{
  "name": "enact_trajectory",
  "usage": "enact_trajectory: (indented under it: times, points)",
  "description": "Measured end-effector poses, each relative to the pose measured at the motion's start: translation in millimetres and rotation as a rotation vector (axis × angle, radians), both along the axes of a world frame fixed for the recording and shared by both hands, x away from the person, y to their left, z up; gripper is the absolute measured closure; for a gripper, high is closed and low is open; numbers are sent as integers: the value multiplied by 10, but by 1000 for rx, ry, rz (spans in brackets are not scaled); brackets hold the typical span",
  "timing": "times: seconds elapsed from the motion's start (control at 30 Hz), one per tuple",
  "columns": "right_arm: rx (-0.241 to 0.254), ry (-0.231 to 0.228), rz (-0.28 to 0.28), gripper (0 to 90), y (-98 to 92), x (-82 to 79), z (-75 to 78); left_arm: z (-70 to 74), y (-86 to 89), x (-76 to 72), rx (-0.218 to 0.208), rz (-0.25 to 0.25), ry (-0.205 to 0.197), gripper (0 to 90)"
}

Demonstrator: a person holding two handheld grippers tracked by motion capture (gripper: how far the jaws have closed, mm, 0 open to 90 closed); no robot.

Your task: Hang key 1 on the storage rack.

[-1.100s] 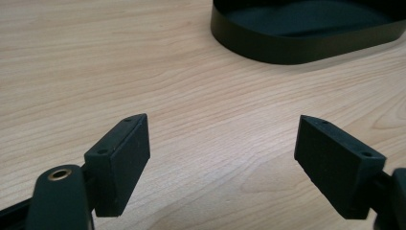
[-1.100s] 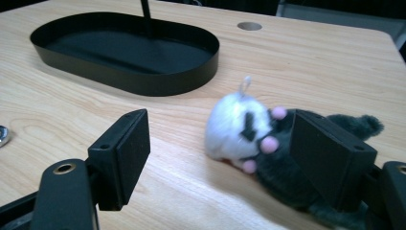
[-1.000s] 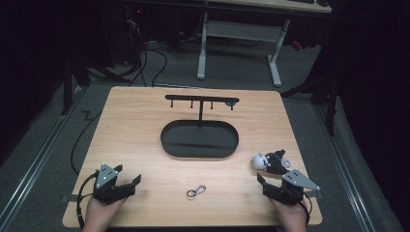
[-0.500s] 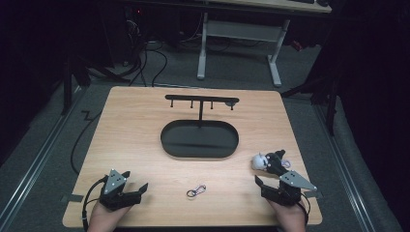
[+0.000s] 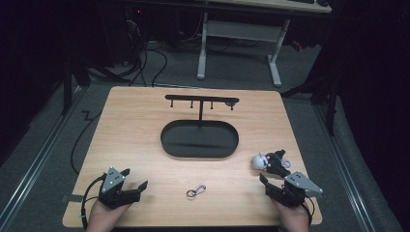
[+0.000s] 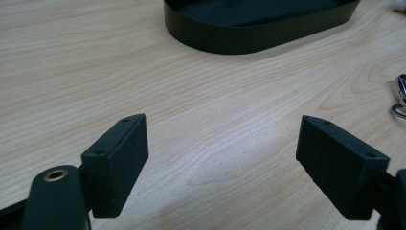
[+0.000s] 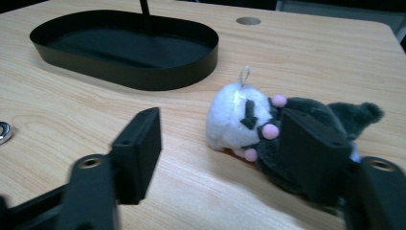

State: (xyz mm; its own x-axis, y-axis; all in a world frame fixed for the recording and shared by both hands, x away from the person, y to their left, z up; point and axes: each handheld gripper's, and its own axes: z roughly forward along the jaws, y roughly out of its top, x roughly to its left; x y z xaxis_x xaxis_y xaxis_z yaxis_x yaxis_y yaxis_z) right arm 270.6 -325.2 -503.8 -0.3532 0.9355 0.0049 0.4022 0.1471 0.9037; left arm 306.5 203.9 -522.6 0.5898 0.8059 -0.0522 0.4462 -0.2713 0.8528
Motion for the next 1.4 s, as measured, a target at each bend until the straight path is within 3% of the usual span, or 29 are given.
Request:
enact_trajectory:
  times: [0.1,0.13,0.17,0.2,0.33,0.4,0.53,0.57,0.73,0.8,1.07,1.4]
  points:
    - [-12,9,-9,448,-27,-25,2,-3,-16,18,-2,-11,12,185]
    - [-16,21,-13,503,-37,-31,4,7,-23,20,-4,-11,9,186]
    - [-17,18,-32,657,-61,-63,26,25,-29,22,-2,-9,8,190]
    - [-17,18,-32,657,-61,-63,26,43,-35,23,-5,-7,5,190]
    - [-22,26,-68,900,-139,-111,88,72,-57,17,-14,-38,6,170]
    - [-28,66,-95,900,-199,-111,77,70,-76,7,-13,-56,8,168]
    - [-60,86,-121,900,-225,-104,61,75,-77,-5,-29,-66,-1,191]
    - [-55,115,-145,900,-250,-92,30,73,-76,-7,-29,-70,0,214]
    - [-72,169,-169,900,-269,-20,-50,45,-79,-17,-14,-82,-11,227]
    - [-85,201,-177,900,-269,49,-93,41,-78,-21,-21,-86,-13,230]
    - [-108,237,-224,900,-307,420,-59,54,-65,-48,-33,-131,-28,245]
    - [-136,279,-206,894,-193,949,-27,71,-44,-64,-63,-161,-40,253]
